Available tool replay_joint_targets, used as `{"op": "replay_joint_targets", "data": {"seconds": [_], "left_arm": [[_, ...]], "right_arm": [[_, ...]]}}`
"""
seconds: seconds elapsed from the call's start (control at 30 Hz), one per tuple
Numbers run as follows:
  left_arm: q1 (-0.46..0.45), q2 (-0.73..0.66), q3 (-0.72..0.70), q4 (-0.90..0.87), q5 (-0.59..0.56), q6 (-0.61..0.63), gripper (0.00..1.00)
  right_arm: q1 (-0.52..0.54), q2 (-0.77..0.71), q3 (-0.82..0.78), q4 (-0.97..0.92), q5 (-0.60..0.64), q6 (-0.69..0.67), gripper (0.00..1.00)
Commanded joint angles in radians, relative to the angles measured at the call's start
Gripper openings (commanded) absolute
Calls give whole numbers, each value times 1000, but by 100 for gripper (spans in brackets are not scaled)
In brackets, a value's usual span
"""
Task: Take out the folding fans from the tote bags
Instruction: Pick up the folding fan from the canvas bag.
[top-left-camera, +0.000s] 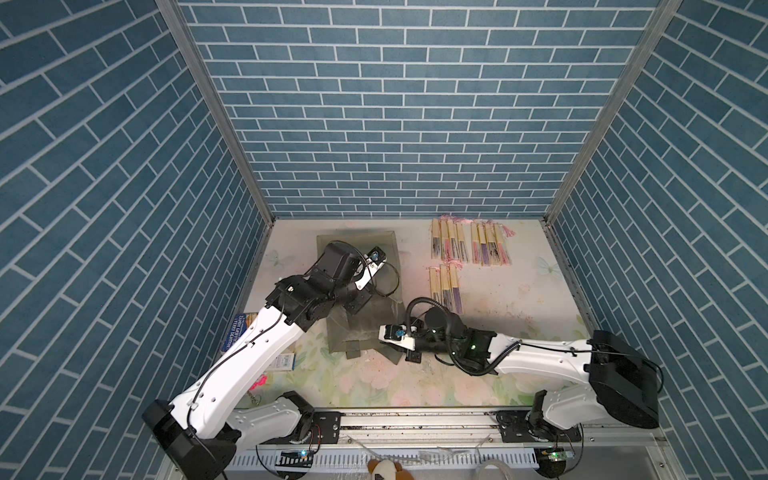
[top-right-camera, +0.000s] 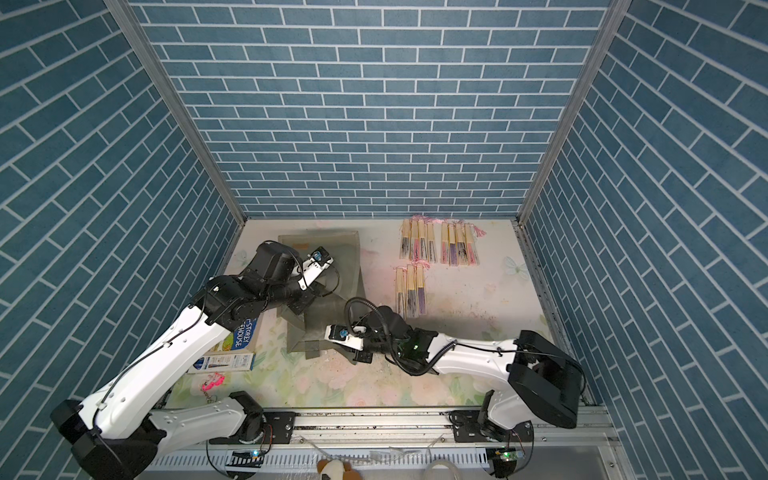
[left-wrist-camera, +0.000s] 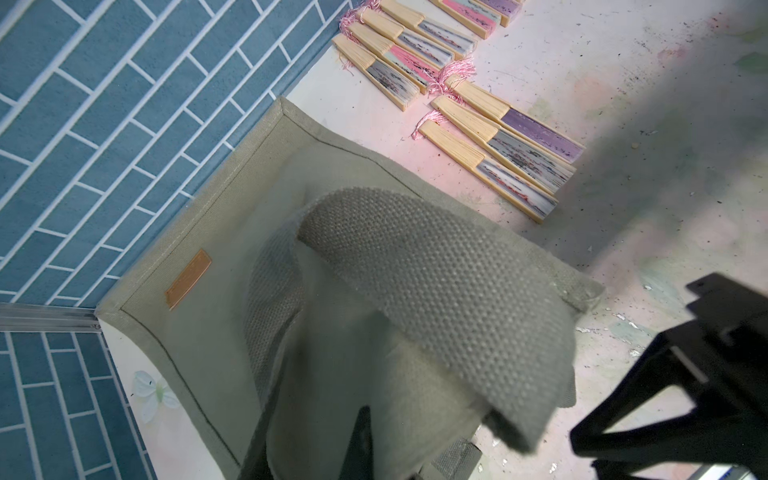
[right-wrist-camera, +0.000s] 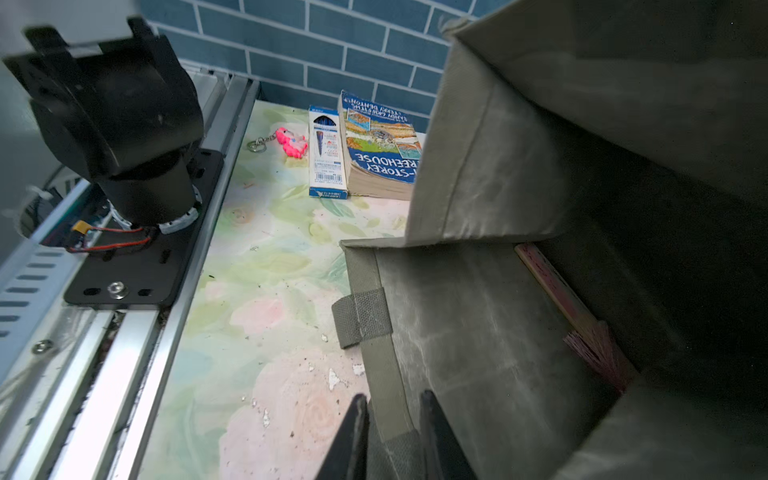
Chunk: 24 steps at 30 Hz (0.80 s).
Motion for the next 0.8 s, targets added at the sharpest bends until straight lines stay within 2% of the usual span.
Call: {"op": "replay_joint_targets", "data": {"seconds": [0.0,0.1,0.23,0.37,0.47,0.53,0.77], "left_arm": [[1,7,47,-44,14,-26,0],[1,17,67,-62,28,-39,0],[1,25,86,-79,44,-51,0],[1,33,104,-86,61,-90,0],[1,33,105,-78,101,-114,0],[1,33,104,-73,130,-120,0],[1,65,139,-76,131,-158,0]], "right_arm": [[27,101,69,20,157,-154,24],[29,224,136,17,292,-204,23],[13,340,248,-31,436,-166,23],[-28,433,396,-154,428,125,25],[-40,507,518,-246,481,355,29],[-65,559,609,-327,441,510,29],[-118,664,643,-208,265,859,31]]}}
